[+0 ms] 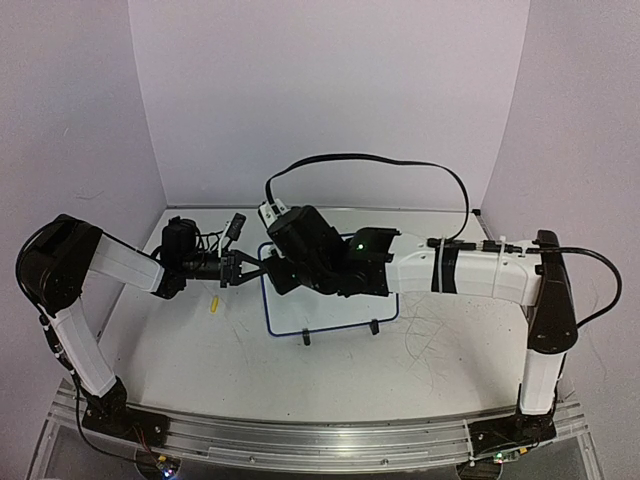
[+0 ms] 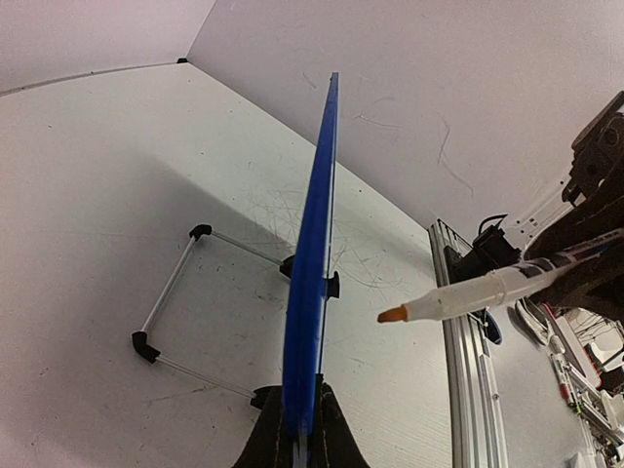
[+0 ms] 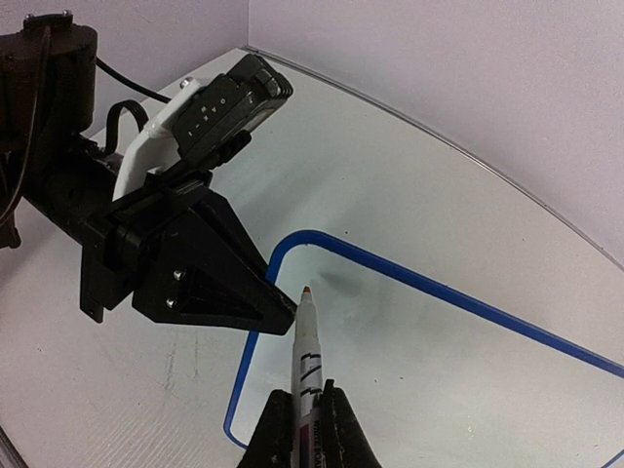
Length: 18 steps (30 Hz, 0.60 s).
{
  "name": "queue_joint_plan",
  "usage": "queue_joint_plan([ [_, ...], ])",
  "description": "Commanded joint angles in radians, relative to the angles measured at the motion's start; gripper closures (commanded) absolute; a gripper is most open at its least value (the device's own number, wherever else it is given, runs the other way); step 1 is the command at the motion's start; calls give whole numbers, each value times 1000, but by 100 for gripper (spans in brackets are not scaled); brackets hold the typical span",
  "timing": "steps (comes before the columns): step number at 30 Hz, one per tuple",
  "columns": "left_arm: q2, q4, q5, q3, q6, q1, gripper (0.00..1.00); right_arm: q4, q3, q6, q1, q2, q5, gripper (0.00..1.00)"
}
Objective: Write a sentence on the whiteboard
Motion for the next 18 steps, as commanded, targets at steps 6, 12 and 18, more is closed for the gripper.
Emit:
queue_joint_plan([
  [6,7,-29,-60,-19,44,10,100,6,53,1,-3,27,23,100],
  [12,5,-29,-60,-20,45,10,100,6,62,1,-7,36,28,100],
  [18,4,-28,-60,-20,45,11,100,5,59,10,-11,40,33,100],
])
